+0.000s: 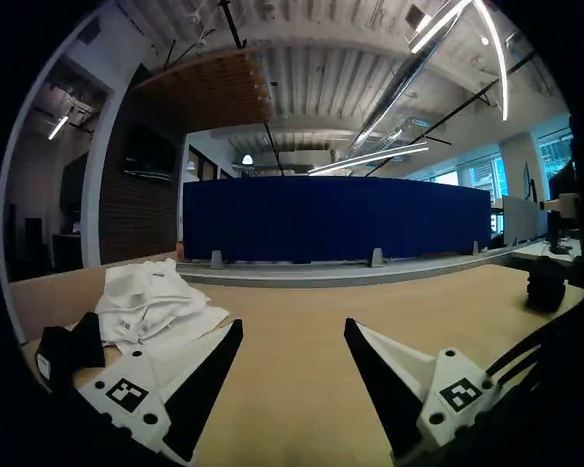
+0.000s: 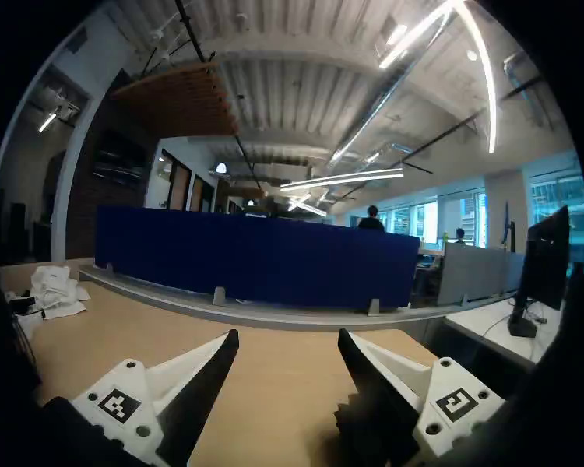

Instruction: Fold towel

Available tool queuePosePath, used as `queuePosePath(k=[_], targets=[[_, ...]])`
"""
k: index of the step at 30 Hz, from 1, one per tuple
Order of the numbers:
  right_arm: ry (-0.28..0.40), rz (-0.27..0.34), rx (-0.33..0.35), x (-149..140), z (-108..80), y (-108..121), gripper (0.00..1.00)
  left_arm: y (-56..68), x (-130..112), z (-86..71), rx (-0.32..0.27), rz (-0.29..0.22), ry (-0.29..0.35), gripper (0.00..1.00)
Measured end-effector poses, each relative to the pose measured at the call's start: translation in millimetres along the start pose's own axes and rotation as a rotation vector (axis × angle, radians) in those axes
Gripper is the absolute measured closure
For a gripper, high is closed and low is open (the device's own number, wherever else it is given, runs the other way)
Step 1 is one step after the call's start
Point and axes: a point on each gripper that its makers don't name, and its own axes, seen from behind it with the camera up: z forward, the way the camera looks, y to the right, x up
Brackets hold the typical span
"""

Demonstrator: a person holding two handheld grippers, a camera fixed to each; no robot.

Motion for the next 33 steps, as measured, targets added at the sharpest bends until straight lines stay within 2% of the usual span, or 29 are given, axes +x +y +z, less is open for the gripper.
queuePosePath(k=[18,27,33], targets=[[-0.029,0.087,-0.021,-77,1.5,20,0.0,-0.2,0,-0.6,-0.001,0.0,0.0,0.03],[-0.034,0.058,-0.006,-102,2.3,14,0.01,0.0,0,0.2,-0.001,0.0,0.001,0.03],[-0.039,0.059,0.014,-113,3.5,11,0.01,0.0,0,0.1,-0.001,0.0,0.001,0.03]])
